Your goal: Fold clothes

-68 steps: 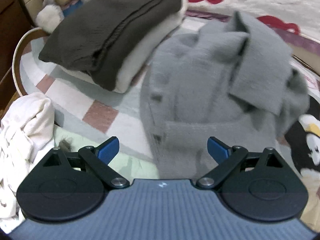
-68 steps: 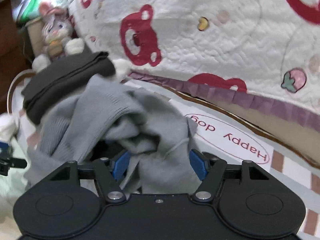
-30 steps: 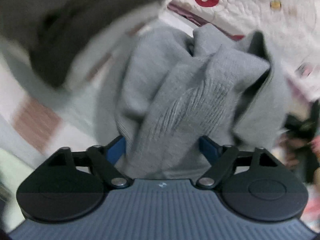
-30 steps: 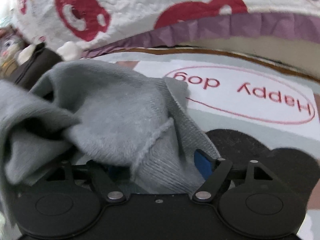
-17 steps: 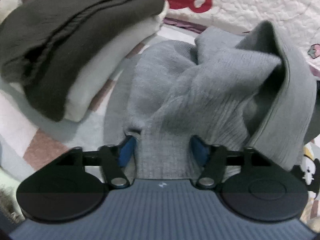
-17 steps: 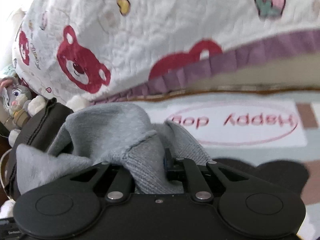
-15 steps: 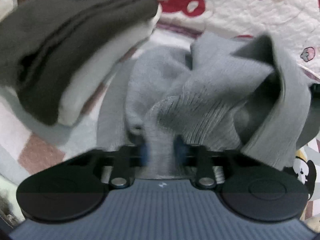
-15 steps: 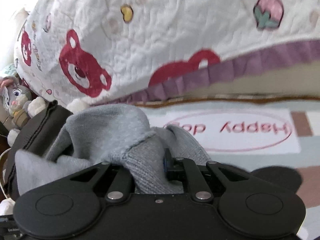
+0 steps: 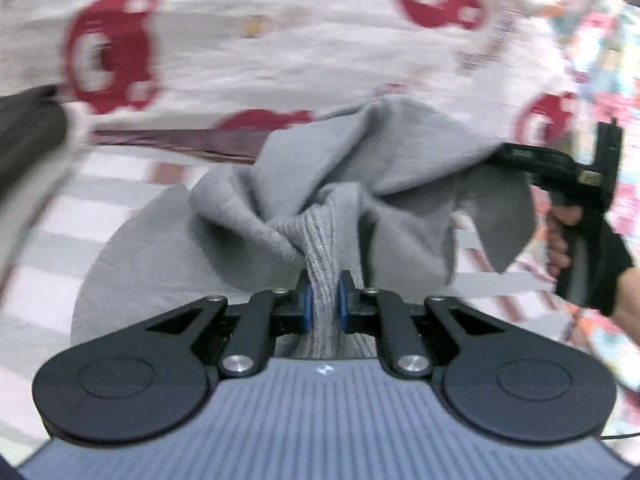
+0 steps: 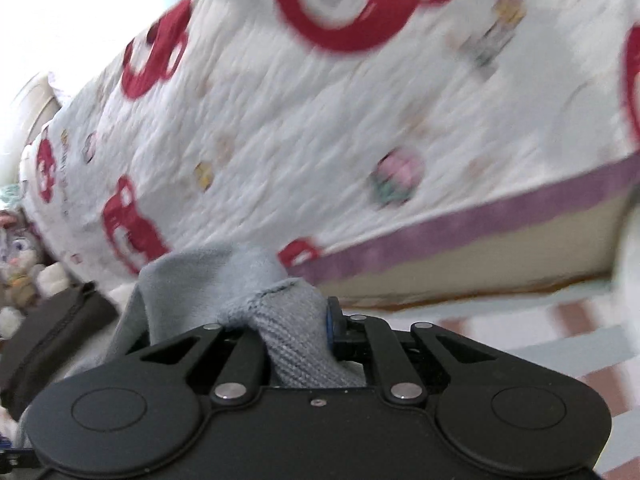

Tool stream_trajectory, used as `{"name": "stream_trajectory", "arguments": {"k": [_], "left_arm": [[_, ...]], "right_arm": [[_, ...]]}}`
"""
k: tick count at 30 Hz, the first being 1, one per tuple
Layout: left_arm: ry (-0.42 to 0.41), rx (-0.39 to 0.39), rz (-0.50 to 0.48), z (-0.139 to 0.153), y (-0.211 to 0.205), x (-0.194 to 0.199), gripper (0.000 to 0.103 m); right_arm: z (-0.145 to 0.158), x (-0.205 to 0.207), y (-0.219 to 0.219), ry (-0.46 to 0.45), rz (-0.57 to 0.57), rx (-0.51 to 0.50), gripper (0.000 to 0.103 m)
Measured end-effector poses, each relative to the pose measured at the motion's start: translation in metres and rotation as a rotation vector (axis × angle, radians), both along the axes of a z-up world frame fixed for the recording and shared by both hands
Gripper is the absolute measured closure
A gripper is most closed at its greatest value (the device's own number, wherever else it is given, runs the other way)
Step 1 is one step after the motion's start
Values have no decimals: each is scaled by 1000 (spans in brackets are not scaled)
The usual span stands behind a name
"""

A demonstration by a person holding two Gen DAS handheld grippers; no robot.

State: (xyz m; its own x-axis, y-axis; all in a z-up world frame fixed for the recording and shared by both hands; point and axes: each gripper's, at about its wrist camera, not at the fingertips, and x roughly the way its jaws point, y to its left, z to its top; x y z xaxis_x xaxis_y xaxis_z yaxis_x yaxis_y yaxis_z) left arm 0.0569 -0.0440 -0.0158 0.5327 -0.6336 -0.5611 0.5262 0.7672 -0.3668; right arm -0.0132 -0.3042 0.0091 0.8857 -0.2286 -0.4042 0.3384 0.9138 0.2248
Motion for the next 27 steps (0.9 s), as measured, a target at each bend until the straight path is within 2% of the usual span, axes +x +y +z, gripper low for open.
{"name": "stream_trajectory", "arguments": {"k": [2, 4, 6, 7, 8, 10, 11, 14, 18, 21, 25, 27], "left_arm": [[9, -58, -78, 10, -27, -9, 95], [14, -139, -161, 24, -47, -22, 95], [-23, -136, -202, 38, -69, -32, 94], [-47, -77, -200, 39, -79, -36, 93], [-69, -16, -198, 38, -89, -38, 93], [-81, 89, -192, 19, -97, -37, 93], [-52, 123, -179, 4, -96, -34, 93], [73, 153, -125, -40, -82, -20, 93], [104, 185, -79, -63, -59, -17, 93], [98, 164, -69, -62, -50, -13, 93], [90, 130, -66, -57, -46, -8, 93], [82, 128, -68, -57, -45, -10, 90]], "right_arm": [[18, -32, -17, -27, -76, -60, 96], [37, -60, -28, -39, -137, -165, 97], [53, -82, -47, -37, -190, -213, 97], [58, -88, -61, -11, -205, -224, 96], [59, -87, -76, 48, -218, -227, 92], [44, -76, -113, 249, -235, -191, 86], [28, -71, -131, 355, -266, -152, 73], [-16, -79, -149, 464, -313, -8, 72], [-50, -105, -134, 408, -240, 147, 62], [-68, -118, -118, 385, -152, 241, 61], [-67, -135, -93, 300, -29, 315, 55], [-62, -137, -83, 276, 28, 334, 43]]}}
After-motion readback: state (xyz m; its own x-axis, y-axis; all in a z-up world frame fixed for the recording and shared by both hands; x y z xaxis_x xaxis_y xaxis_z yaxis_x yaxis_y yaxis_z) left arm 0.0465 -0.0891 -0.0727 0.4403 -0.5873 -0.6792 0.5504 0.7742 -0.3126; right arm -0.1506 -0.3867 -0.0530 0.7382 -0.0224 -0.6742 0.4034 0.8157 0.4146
